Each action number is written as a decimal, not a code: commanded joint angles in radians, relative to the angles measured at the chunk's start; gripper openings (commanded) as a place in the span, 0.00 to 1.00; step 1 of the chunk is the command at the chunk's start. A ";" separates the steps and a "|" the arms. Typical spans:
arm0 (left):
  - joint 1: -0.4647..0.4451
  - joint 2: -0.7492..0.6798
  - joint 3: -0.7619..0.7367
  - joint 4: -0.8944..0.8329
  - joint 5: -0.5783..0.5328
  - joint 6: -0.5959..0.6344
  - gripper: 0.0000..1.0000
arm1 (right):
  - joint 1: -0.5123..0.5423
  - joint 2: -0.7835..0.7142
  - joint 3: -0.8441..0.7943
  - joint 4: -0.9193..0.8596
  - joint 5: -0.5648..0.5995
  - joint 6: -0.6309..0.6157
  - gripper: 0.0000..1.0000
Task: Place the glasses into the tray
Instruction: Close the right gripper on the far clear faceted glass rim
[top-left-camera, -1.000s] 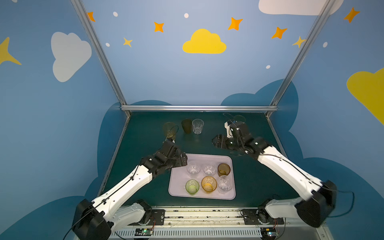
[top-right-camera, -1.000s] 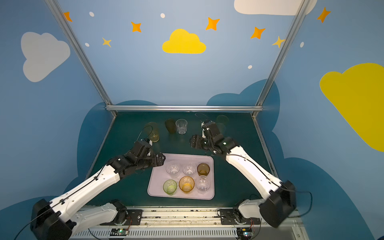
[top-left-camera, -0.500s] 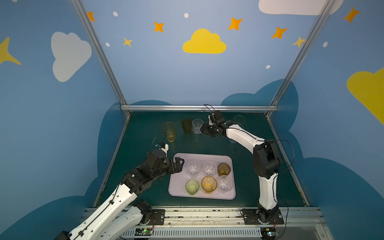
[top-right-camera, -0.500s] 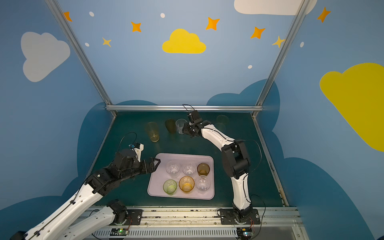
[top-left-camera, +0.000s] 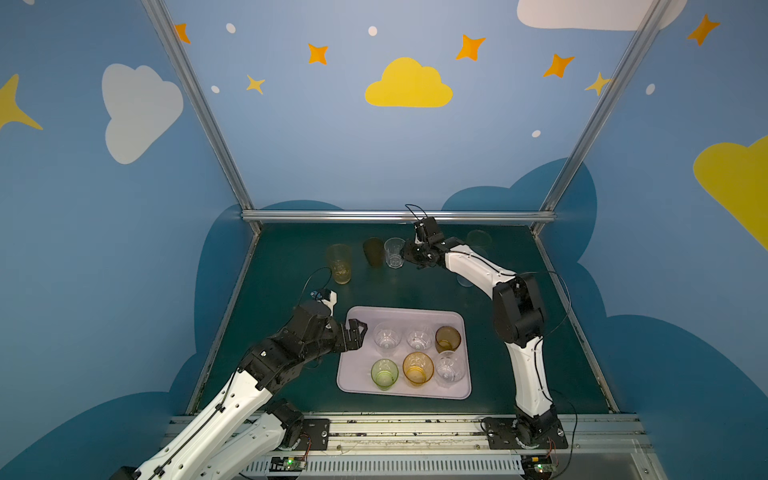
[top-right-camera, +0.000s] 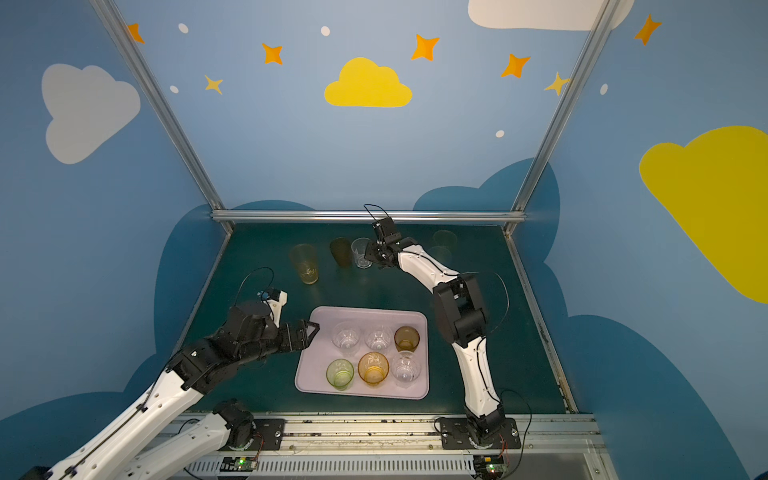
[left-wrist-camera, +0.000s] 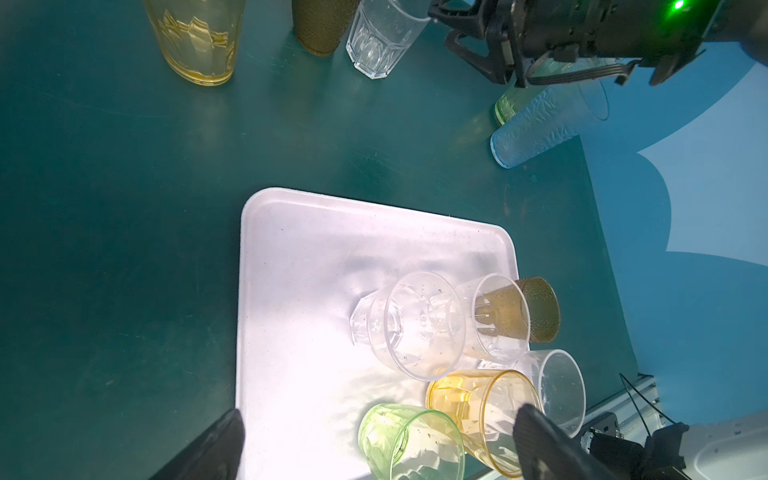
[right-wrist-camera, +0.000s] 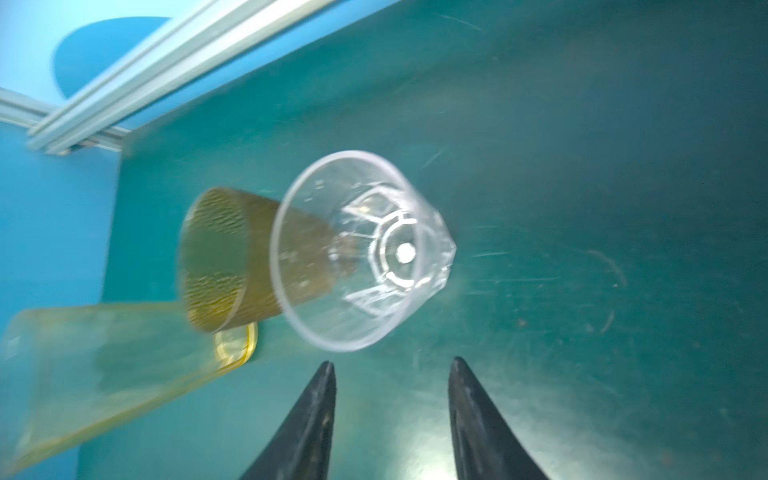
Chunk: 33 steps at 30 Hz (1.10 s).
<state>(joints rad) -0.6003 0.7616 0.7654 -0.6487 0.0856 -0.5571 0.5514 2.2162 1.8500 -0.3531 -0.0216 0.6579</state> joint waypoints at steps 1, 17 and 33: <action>0.003 0.001 -0.011 -0.020 0.002 0.018 1.00 | -0.011 0.026 0.046 -0.010 0.028 0.005 0.44; 0.005 0.015 -0.016 -0.023 -0.007 0.026 1.00 | -0.033 0.133 0.153 -0.036 -0.012 0.008 0.42; 0.011 0.011 -0.026 -0.014 0.000 0.027 1.00 | -0.045 0.189 0.222 -0.100 0.006 0.008 0.21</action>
<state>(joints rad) -0.5953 0.7712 0.7410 -0.6533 0.0856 -0.5461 0.5133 2.3825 2.0495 -0.4049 -0.0292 0.6727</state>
